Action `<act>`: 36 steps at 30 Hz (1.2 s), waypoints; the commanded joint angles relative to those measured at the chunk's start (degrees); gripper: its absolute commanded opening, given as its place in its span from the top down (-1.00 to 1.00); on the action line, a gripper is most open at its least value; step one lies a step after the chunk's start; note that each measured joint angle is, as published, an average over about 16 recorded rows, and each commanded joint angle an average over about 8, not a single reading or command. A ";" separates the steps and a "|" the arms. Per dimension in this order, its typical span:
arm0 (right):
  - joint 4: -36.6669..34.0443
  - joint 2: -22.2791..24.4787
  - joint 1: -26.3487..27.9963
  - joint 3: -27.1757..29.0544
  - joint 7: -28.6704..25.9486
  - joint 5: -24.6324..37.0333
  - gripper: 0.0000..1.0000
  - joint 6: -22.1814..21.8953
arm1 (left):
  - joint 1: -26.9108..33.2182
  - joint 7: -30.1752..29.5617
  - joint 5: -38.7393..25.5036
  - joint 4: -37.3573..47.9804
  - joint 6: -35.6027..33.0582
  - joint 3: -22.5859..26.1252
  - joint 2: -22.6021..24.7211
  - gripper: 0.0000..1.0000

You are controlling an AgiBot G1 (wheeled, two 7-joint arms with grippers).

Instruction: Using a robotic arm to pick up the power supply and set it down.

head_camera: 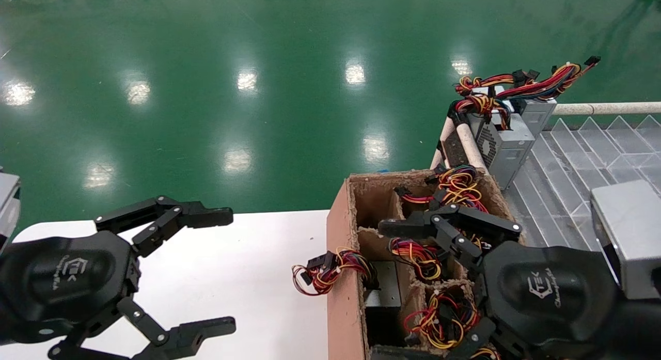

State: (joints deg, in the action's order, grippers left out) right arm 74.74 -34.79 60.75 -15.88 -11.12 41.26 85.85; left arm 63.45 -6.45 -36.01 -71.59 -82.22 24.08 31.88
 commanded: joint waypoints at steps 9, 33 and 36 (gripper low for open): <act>-0.74 -0.13 0.50 -0.06 0.26 0.38 -1.00 -0.09 | 0.00 0.00 0.00 0.00 0.00 0.00 0.00 -1.00; -1.18 -0.23 0.79 -0.14 0.37 0.59 -1.00 -0.18 | 0.00 0.00 0.00 0.00 0.00 0.00 0.00 -1.00; -1.20 -0.23 0.80 -0.14 0.38 0.60 -1.00 -0.18 | 0.00 0.00 0.00 0.00 0.00 0.00 0.00 -1.00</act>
State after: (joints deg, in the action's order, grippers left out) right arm 73.55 -35.02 61.55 -16.02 -10.73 41.86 85.67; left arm 63.45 -6.45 -36.01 -71.59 -82.22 24.08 31.88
